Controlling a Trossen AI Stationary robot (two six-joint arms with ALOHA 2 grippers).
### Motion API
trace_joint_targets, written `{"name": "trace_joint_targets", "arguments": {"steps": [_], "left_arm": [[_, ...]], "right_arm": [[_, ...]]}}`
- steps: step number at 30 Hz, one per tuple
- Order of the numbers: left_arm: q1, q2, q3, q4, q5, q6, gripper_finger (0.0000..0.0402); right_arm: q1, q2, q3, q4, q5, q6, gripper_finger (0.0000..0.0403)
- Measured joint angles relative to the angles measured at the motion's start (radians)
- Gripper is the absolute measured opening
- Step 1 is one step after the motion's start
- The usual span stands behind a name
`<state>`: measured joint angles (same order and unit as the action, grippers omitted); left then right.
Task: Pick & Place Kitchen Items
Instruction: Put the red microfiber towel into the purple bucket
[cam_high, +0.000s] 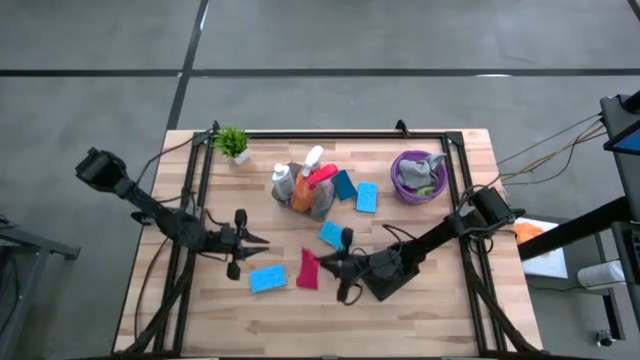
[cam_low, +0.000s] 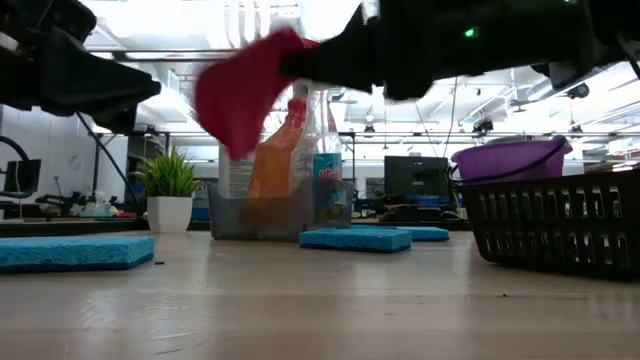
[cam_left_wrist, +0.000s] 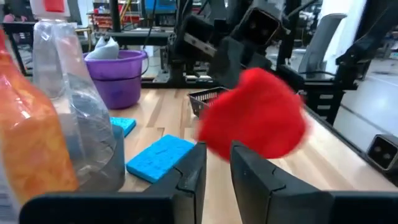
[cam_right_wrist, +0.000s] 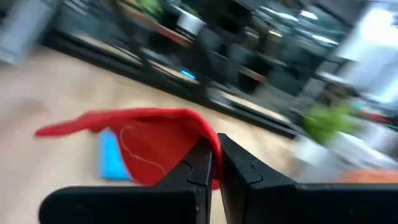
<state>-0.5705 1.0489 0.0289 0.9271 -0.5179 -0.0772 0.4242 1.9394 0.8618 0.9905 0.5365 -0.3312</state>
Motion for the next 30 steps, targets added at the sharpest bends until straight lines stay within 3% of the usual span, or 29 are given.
{"name": "trace_joint_targets", "arguments": {"steps": [3,7,16,19,23,30], "left_arm": [[0.000,-0.046,-0.026,-0.007,0.009,0.000,0.0077],[0.001,-0.078,-0.026,-0.043,0.008,0.008,0.0077],[0.003,-0.079,-0.026,-0.074,-0.035,0.029,0.0077],[0.003,-0.079,-0.026,-0.074,-0.036,0.029,0.0077],[0.003,-0.079,-0.026,-0.074,-0.036,0.029,0.0077],[0.003,-0.079,-0.026,-0.075,-0.036,0.028,0.0077]], "right_arm": [[-0.001,0.000,-0.019,0.068,-0.177,0.054,0.0018],[-0.001,-0.035,-0.051,0.098,-0.296,0.103,0.0018],[-0.001,-0.187,-0.267,0.243,-0.338,0.213,0.0018],[0.000,-0.289,-0.357,0.254,-0.212,0.215,0.0018],[-0.001,-0.493,-0.448,0.129,0.030,0.194,0.0018],[-0.015,-0.905,-0.428,-0.525,0.450,0.218,0.0018]]}}
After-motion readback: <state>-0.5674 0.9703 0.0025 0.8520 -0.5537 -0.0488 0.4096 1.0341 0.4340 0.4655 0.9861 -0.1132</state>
